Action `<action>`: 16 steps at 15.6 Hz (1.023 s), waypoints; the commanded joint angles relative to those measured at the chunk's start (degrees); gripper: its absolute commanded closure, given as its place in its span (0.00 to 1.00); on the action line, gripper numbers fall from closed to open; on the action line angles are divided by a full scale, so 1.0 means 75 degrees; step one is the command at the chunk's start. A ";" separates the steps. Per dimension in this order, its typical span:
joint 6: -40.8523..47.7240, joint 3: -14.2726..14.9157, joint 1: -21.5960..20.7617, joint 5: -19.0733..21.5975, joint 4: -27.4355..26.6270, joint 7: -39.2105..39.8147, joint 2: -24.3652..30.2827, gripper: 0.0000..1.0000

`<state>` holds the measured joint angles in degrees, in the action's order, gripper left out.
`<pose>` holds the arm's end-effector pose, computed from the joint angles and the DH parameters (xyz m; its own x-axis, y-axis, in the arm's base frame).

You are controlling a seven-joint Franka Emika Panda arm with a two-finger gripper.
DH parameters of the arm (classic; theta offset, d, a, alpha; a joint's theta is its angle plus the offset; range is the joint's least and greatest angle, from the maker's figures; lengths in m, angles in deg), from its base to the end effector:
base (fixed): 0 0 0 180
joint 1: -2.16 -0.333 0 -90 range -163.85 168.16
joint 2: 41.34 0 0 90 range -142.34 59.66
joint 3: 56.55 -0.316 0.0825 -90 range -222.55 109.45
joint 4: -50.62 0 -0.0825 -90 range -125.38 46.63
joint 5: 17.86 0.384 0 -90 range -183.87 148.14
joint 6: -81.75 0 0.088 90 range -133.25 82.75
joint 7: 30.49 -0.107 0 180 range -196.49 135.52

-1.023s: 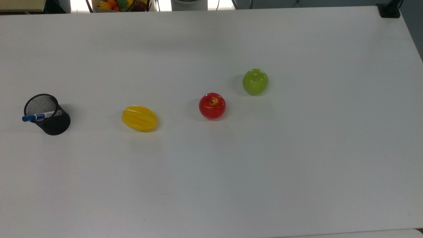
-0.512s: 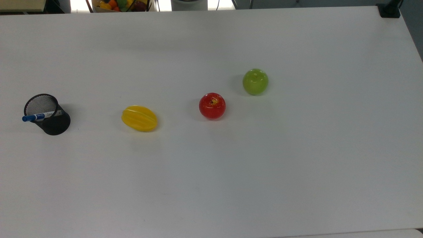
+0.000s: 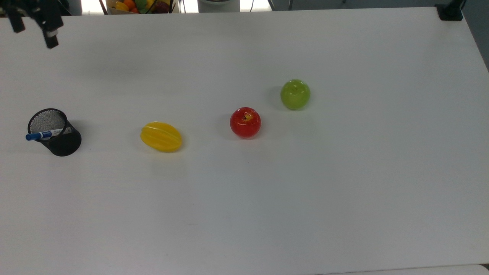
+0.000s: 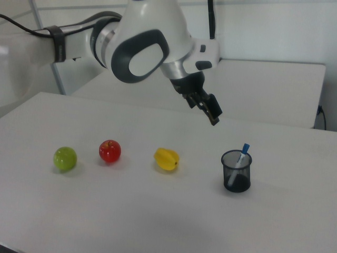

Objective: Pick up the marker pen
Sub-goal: 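Move the gripper over the black mesh pen cup and lower it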

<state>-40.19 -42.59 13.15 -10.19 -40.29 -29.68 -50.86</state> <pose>0.5934 -0.2564 0.5784 0.8251 -0.4267 0.3703 -0.4268 -0.9002 -0.0865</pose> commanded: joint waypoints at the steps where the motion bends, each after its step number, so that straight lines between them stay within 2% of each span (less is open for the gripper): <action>1: -0.1514 0.0002 0.0104 0.0638 -0.0019 -0.0072 -0.0790 0.00; 6: -0.3146 0.0002 0.0139 0.1191 0.0039 -0.0072 -0.1635 0.00; 11: -0.4201 -0.0010 0.0163 0.1086 0.0226 -0.0049 -0.2572 0.00; 14: -0.4308 -0.0022 0.0186 0.1039 0.0262 0.0045 -0.2796 0.00; 16: -0.4308 -0.0033 0.0186 0.0876 0.0495 0.0057 -0.2995 0.13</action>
<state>-72.01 -42.61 14.20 -2.39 -39.34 -29.66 -71.42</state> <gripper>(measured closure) 0.013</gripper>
